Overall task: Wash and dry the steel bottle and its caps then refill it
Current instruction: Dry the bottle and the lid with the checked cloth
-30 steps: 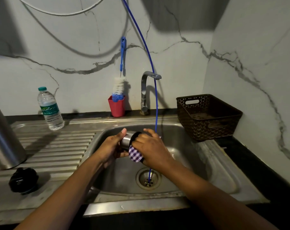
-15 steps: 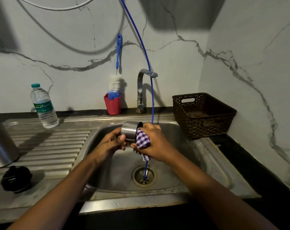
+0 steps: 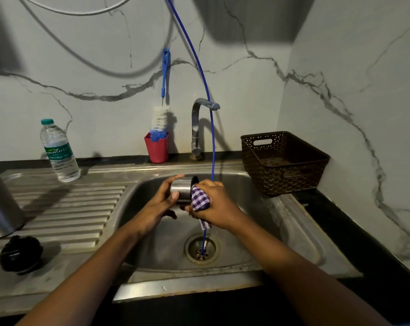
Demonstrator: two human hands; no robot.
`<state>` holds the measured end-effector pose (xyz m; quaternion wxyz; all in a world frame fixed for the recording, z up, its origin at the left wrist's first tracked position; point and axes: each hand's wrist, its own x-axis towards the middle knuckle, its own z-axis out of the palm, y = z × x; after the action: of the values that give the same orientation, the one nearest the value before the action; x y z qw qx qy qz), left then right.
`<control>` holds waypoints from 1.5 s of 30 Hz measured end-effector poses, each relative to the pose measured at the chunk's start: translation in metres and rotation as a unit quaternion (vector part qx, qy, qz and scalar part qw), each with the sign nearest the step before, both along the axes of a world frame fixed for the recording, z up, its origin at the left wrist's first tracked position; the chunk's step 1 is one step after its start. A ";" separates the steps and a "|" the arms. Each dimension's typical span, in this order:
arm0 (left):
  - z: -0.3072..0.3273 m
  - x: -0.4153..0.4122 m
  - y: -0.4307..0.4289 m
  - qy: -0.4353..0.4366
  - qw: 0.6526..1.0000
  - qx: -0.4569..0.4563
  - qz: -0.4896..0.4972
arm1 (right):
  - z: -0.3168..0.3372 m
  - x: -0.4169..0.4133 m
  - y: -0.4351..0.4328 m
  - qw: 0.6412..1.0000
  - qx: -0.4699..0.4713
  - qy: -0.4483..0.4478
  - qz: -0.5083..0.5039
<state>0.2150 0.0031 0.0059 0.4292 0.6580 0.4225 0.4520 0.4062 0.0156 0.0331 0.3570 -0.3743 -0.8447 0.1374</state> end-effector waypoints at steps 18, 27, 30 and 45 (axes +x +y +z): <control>0.006 0.006 -0.003 -0.047 0.994 -0.063 0.072 | -0.002 -0.001 0.003 0.954 0.191 -0.226 0.046; 0.003 0.011 -0.009 0.012 0.998 0.043 0.040 | -0.002 -0.004 0.006 0.965 0.163 -0.202 0.036; 0.007 0.010 -0.003 -0.040 0.994 -0.070 0.074 | -0.006 -0.001 0.005 0.920 0.294 -0.254 0.038; 0.012 -0.011 -0.002 -0.060 0.990 -0.056 -0.114 | 0.007 0.028 0.007 0.876 -0.399 0.053 0.265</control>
<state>0.2044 0.0014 0.0180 0.5388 0.6483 0.3433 0.4141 0.4346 0.0221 0.0396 0.1721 -0.2388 -0.7657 0.5718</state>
